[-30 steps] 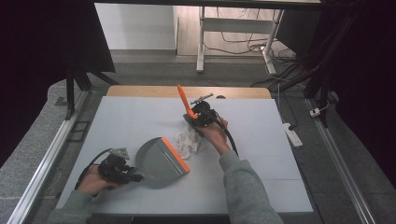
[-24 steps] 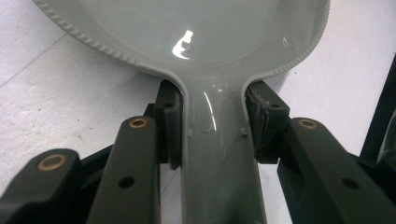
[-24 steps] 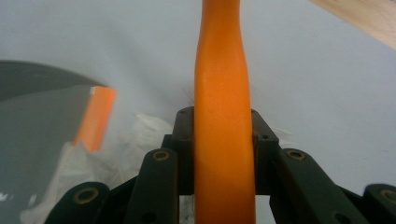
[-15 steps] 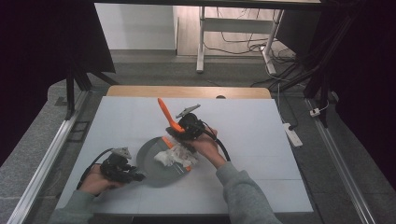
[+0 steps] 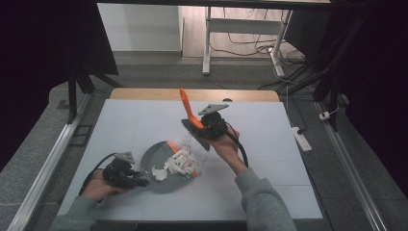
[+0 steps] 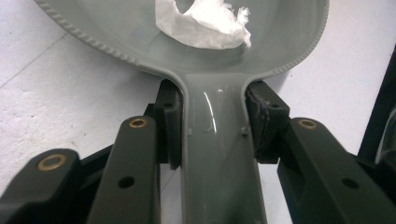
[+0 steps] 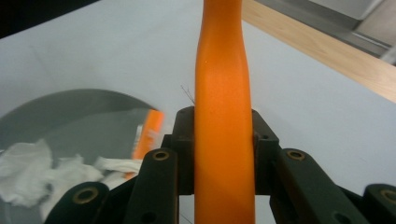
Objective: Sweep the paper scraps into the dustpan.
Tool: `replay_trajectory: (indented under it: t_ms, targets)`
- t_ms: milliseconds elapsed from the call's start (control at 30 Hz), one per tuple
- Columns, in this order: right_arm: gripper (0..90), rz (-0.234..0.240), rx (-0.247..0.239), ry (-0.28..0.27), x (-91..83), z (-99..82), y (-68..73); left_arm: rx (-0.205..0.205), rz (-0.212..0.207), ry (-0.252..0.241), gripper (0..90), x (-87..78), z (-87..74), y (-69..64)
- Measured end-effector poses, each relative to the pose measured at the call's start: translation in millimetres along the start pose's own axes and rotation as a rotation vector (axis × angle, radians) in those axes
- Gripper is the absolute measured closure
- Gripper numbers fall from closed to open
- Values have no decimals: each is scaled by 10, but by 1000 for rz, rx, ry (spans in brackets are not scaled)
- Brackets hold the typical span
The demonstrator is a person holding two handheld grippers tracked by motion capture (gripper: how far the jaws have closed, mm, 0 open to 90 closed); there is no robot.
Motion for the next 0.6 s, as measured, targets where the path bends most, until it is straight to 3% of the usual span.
replay_trajectory:
  t_ms: [167,367,500,600]
  targets:
    - [703,-75,49,33,-104,-171,-218,-11,1,-3,611,-32,-10,15]
    - [702,-91,100,91,-4,-371,-363,-17,8,1,611,-21,-13,28]
    - [703,-84,109,114,116,-401,-344,-15,7,1,611,-17,-11,23]
    - [703,-71,95,121,213,-362,-251,-14,8,1,611,-11,-8,20]
Point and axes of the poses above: each handheld gripper's, and its own axes: x roughly forward along the jaws, z roughly out of its top, y roughly to its left, the point moved 6 cm from there along x, roughly forward along the jaws, and after that the axes turned 10 degrees about z, right-handed, at the moved point
